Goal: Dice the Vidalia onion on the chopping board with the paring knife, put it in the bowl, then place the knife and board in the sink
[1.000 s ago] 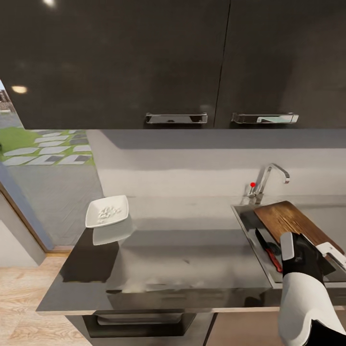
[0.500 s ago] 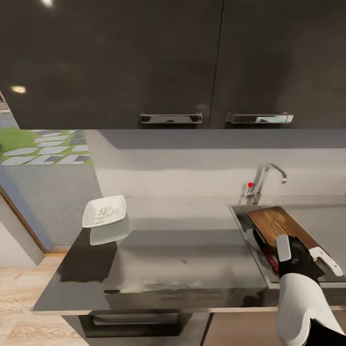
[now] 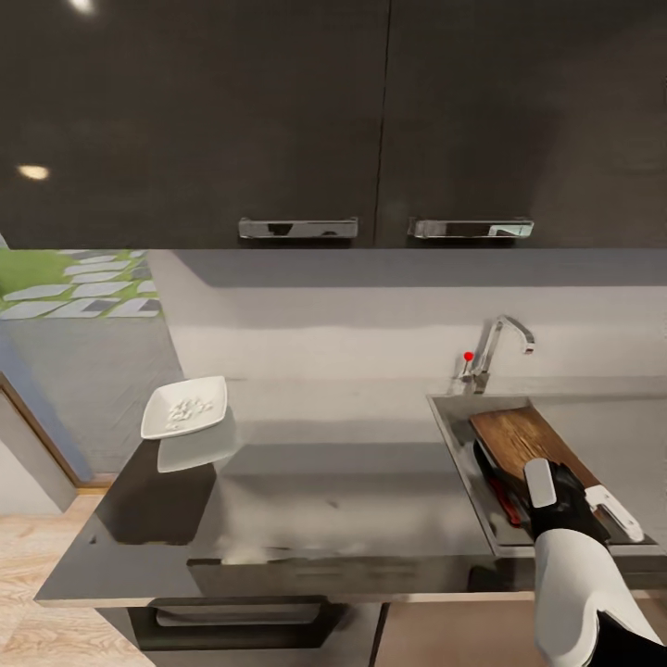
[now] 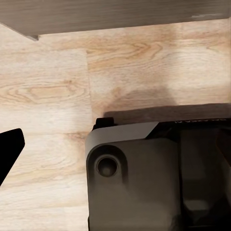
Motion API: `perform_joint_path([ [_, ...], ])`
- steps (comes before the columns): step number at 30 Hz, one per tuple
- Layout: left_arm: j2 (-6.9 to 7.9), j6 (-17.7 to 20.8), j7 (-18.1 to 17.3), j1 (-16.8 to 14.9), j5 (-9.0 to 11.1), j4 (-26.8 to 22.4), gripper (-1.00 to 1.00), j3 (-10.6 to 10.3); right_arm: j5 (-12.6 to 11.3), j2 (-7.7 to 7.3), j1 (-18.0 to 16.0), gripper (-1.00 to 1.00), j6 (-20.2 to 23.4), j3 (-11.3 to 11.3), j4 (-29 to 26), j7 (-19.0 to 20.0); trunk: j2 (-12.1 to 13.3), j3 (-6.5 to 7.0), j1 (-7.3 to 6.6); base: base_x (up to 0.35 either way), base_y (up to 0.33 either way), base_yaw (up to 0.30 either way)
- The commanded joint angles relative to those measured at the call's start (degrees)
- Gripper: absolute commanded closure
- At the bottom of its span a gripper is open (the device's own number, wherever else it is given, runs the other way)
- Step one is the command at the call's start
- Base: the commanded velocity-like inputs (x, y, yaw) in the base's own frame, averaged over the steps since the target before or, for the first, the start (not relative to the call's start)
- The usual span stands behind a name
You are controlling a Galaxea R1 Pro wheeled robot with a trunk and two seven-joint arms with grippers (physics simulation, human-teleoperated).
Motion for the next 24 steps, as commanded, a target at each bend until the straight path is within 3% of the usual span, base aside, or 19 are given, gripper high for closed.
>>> perform_joint_path([
  [1,-0.04,-0.44,0.25,-0.11,0.1,0.28,-1.0,-0.47,-0.08,-0.01,-0.04,1.0,0.52,0.01,-0.09,-0.25,-0.13,-0.13,0.04,0.0,-0.002,0.0],
  [11,-0.04,-0.44,0.25,-0.12,0.1,0.28,-1.0,-0.47,-0.27,-0.01,-0.04,1.0,0.55,0.06,0.09,-0.19,-0.13,-0.13,0.04,0.197,0.0,0.0],
  [24,0.1,1.54,0.57,-0.07,0.14,0.36,-1.0,-0.47,-0.28,0.1,-0.04,1.0,0.56,0.27,0.15,-0.16,-0.13,-0.13,0.04,0.013,0.0,0.0],
])
